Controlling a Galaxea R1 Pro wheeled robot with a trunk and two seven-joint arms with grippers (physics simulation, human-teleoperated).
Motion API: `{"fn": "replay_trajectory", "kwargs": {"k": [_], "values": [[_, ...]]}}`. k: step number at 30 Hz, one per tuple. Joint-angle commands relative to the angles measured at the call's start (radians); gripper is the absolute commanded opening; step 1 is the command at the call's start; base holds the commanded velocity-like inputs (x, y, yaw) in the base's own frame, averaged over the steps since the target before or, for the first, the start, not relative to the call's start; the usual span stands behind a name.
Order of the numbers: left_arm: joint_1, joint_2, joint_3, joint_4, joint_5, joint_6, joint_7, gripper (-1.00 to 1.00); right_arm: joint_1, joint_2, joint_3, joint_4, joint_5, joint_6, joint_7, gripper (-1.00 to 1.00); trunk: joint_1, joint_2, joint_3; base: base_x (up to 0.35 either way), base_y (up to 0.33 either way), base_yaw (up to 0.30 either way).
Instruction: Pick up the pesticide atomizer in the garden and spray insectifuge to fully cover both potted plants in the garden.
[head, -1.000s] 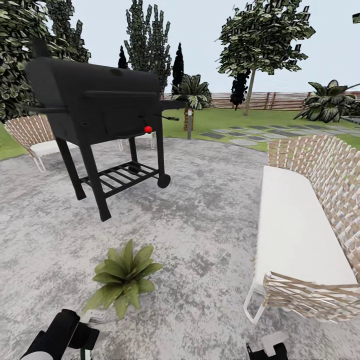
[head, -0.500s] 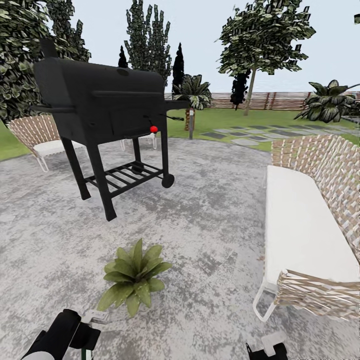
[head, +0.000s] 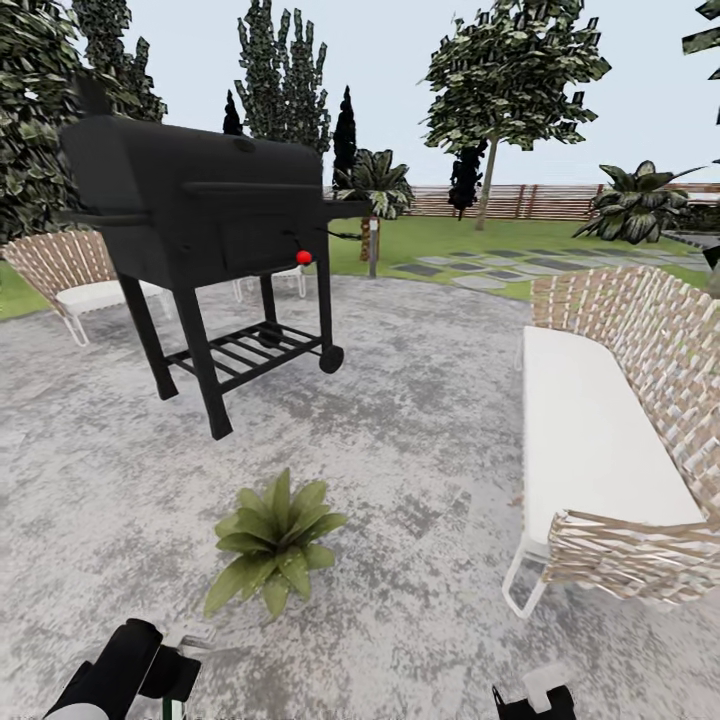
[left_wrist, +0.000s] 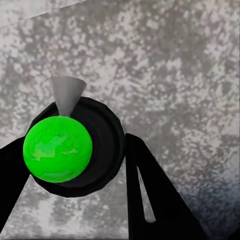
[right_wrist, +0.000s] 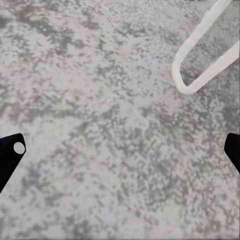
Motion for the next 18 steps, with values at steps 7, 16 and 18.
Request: {"fn": "replay_trajectory", "kwargs": {"k": [7, 16, 18], "values": [[-0.001, -0.002, 0.006, -0.002, -0.006, -0.001, -0.009, -1.0, -0.001, 0.0, -0.007, 0.001, 0.011, -0.004, -0.001, 1.0, 0.0, 0.0, -0.001, 0.131, 0.297, -0.088], [-0.001, -0.001, 0.006, -0.002, -0.009, -0.002, -0.009, -1.0, -0.001, 0.0, -0.007, 0.001, 0.011, -0.004, -0.001, 1.0, 0.0, 0.0, -0.001, 0.056, 0.092, -0.288], [-0.001, -0.001, 0.005, -0.002, -0.01, -0.001, -0.009, -1.0, -0.001, 0.0, -0.007, 0.001, 0.011, -0.004, -0.001, 1.0, 0.0, 0.0, -0.001, -0.06, 0.05, -0.299]]}}
